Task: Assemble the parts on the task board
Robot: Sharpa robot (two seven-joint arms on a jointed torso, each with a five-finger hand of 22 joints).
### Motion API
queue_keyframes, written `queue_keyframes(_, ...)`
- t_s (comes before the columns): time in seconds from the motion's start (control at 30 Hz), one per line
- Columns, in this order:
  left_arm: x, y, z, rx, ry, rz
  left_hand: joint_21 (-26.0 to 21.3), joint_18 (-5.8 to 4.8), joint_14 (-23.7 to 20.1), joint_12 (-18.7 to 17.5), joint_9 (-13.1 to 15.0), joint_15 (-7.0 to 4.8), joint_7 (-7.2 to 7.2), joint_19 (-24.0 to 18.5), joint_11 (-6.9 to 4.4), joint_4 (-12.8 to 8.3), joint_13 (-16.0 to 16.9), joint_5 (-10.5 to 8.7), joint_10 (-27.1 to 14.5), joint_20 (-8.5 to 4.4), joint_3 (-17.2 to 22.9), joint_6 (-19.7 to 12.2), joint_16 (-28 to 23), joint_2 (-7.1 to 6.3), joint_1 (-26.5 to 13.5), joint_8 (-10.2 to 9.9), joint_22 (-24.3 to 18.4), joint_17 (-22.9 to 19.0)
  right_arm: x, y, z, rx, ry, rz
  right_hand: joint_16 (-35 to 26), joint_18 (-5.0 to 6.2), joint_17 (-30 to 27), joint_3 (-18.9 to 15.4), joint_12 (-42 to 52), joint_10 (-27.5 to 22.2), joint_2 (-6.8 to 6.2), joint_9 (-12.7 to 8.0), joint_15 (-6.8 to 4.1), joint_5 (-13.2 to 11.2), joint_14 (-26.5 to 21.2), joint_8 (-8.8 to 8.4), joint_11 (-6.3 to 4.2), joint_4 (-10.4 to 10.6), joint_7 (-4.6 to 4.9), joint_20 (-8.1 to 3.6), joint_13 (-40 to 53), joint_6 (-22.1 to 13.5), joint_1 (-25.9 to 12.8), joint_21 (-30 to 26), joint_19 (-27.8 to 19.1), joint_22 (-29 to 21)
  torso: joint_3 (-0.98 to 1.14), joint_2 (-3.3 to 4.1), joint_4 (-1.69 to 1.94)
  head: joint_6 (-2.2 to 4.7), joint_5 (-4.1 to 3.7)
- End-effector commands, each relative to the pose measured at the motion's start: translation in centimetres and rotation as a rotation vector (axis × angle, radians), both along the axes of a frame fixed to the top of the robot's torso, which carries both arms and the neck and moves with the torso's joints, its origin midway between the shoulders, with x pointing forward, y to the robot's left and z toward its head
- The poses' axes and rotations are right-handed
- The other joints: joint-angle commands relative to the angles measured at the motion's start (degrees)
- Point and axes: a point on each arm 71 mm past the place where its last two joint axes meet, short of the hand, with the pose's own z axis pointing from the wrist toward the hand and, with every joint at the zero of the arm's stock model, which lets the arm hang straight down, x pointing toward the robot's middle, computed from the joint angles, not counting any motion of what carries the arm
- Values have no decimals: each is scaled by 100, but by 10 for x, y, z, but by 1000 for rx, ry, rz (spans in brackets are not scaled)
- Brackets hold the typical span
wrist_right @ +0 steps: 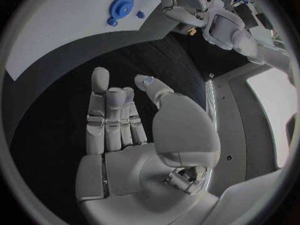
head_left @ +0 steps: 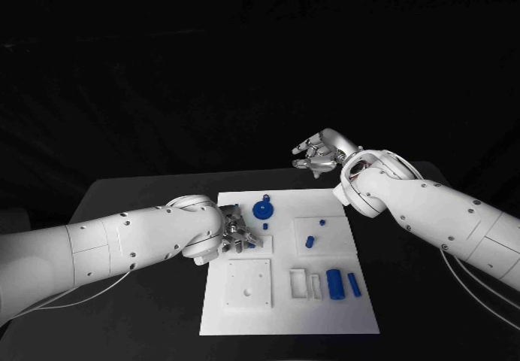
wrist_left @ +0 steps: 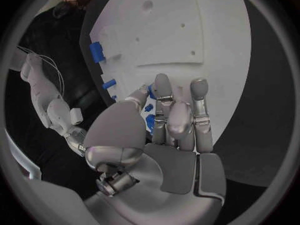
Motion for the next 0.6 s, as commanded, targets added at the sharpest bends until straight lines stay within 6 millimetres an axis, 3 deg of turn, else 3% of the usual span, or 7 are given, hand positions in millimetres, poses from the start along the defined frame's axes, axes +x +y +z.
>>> queue_keyframes(0.03,-6,1,-10,31,46,-14,-54,-20,2,28,6,-15,-35,44,-2,188,5,-136,289,13,45,4,35,-187,15,-5,34,-1,0,1,-1,-7,-1,8,-17,51,-1,-31,32,-28,33,-6,-15,-16,12,-21,-15,-9,-12,-21,5,0,15,-36,176,-12,-2,-3,-2,-2,0)
queue_keyframes(0.3,-5,4,-10,33,47,-10,-102,-24,4,32,17,-14,-37,66,-1,284,4,-185,288,15,30,19,40,-297,62,-2,92,6,-1,0,-1,-8,-1,6,-17,51,-1,-31,32,-28,33,-6,-15,-14,12,-21,-15,-8,-12,-21,5,0,15,-35,176,-13,-5,0,2,-2,-13)
queue_keyframes(0.5,-5,7,-10,32,46,-5,-163,-22,3,45,34,-15,-42,94,-1,490,7,-239,288,15,-51,51,47,-424,27,7,172,10,-1,-1,-2,-7,0,5,-15,50,0,-30,32,-27,30,-6,-15,-5,14,-21,-15,-4,-12,-21,5,1,14,-34,176,-15,-7,0,-1,5,-12)
queue_keyframes(0.53,-5,7,-10,31,46,-4,-191,-22,5,44,62,-13,-35,105,-11,463,8,-52,287,13,-611,46,53,-256,0,20,196,17,-1,-1,-2,-7,1,5,-15,50,0,-30,32,-27,30,-6,-15,-5,14,-21,-15,-4,-12,-21,5,1,14,-34,176,-15,-6,0,-1,7,-13)
queue_keyframes(0.6,-5,8,-10,30,45,-3,-214,-25,3,51,54,-17,-34,118,-2,648,13,-113,287,7,-748,61,55,-305,-34,13,224,19,-1,-1,-2,-6,1,5,-16,50,-1,-32,32,-27,29,-6,-15,-2,14,-21,-15,-1,-11,-21,4,-1,13,-33,176,-16,-9,-1,0,10,-18)
